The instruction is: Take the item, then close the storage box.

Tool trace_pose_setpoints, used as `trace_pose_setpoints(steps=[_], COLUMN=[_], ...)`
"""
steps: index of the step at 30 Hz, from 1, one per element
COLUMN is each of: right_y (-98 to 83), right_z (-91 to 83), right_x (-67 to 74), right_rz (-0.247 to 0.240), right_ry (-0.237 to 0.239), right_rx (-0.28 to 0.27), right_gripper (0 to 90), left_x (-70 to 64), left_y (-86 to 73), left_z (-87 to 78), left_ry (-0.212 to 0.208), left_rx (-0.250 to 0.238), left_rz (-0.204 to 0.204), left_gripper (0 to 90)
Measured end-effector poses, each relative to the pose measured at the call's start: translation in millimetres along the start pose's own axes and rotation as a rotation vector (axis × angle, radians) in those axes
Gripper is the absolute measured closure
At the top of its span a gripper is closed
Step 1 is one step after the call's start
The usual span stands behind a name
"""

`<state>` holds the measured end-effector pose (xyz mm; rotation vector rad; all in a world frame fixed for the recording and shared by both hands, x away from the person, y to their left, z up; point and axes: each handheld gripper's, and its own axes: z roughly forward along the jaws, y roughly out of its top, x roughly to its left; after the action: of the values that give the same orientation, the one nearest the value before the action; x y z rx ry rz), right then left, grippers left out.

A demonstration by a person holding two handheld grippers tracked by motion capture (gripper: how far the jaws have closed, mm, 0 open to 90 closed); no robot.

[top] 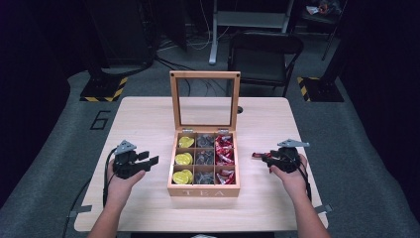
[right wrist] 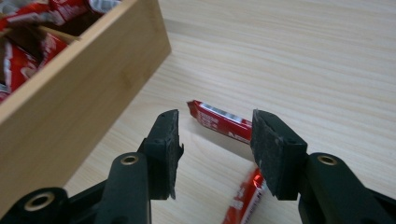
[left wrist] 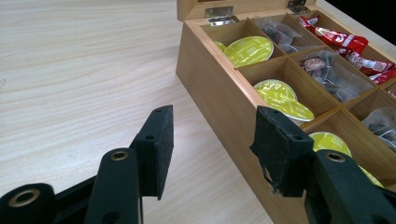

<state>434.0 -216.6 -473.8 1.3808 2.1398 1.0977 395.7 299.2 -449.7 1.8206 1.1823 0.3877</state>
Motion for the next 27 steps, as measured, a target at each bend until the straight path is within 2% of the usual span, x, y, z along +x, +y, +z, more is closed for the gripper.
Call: trace_pose_setpoints(steps=[3,9,12,14,18,27], right_y=[6.6,20.5,28.2,31.0,46.5,65.7], right_z=[-0.9,-3.1,-1.6,-1.3,-0.7,3.5], right_x=[4.2,9.8,13.1,14.6,19.8,21.1], right_rz=[0.009,0.0,-0.04,-0.041,-0.075,-0.084], right_ry=[0.043,0.085,0.078,0.081,0.093,0.11], right_rx=[-0.013,-0.04,-0.032,-0.033,-0.042,-0.026], right_gripper=[51.7,53.6,53.6,53.8,54.9,57.0], left_x=[-0.5,0.3,1.3,1.5,0.9,0.4], left_y=[0.0,0.0,-0.1,-0.1,-0.3,-0.2], left_z=[0.4,0.9,0.4,0.4,0.8,0.6], left_ry=[0.001,-0.001,0.002,0.002,0.002,-0.001], left_rx=[-0.003,0.003,0.004,0.004,0.006,0.002], left_rz=[-0.001,0.004,0.002,0.001,0.001,-0.001], left_gripper=[48.1,48.1,48.1,48.1,48.1,48.1])
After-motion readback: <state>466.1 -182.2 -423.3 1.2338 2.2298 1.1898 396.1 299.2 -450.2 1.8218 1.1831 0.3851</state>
